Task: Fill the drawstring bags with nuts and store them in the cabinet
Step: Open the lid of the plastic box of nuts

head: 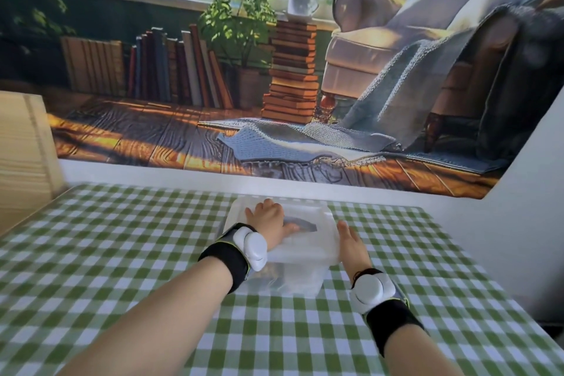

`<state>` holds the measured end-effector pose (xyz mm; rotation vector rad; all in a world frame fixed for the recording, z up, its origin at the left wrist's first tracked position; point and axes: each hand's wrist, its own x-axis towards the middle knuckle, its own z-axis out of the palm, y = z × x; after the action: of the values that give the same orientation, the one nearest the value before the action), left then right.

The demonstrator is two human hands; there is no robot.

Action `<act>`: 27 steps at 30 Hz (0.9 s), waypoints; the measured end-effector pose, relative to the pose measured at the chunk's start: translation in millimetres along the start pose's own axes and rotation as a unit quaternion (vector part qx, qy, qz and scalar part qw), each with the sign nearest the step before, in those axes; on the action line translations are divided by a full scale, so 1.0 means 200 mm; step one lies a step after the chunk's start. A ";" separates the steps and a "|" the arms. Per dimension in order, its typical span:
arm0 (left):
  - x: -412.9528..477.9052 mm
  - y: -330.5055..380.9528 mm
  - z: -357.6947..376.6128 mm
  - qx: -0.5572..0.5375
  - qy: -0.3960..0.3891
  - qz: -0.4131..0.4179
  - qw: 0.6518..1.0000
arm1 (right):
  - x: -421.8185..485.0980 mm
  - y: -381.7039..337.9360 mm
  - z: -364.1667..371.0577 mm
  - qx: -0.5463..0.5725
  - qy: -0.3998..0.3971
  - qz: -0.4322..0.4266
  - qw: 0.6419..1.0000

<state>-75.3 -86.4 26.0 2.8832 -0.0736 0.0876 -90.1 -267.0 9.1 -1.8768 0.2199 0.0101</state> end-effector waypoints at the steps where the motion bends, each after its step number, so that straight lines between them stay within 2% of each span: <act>1: 0.00 0.00 0.00 -0.007 0.004 0.004 1.000 | 0.00 -0.01 -0.01 0.001 0.001 0.003 1.000; 6: 0.01 -0.04 -0.04 -0.106 0.032 0.014 0.994 | 0.02 -0.01 -0.02 0.052 -0.022 0.035 0.998; 8: 0.01 -0.05 -0.06 -0.114 0.040 0.015 0.993 | 0.05 0.01 -0.03 0.067 -0.033 0.040 0.996; 11: -0.02 -0.09 -0.15 -0.130 0.092 0.003 0.987 | 0.06 -0.02 -0.03 0.002 -0.040 0.038 0.998; 14: -0.07 -0.25 -0.29 -0.123 0.211 -0.052 0.968 | 0.06 -0.03 -0.03 -0.047 -0.037 0.035 0.998; 17: -0.13 -0.51 -0.35 -0.103 0.261 -0.158 0.947 | 0.04 -0.03 -0.02 -0.054 -0.029 0.014 0.998; 19: -0.19 -0.69 -0.32 -0.083 0.238 -0.246 0.936 | 0.04 -0.03 -0.01 -0.092 -0.017 0.002 0.996; 22: -0.27 -0.87 -0.16 -0.081 0.159 -0.346 0.921 | 0.04 -0.03 0.03 -0.154 0.007 -0.018 0.988; 27: -0.32 -0.93 0.11 -0.086 0.070 -0.401 0.910 | 0.05 0.00 0.08 -0.180 0.033 -0.044 0.982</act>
<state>-127.4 90.4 -46.3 2.4916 1.0552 0.1203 -77.8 -252.8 2.7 -2.2481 0.1894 -0.0773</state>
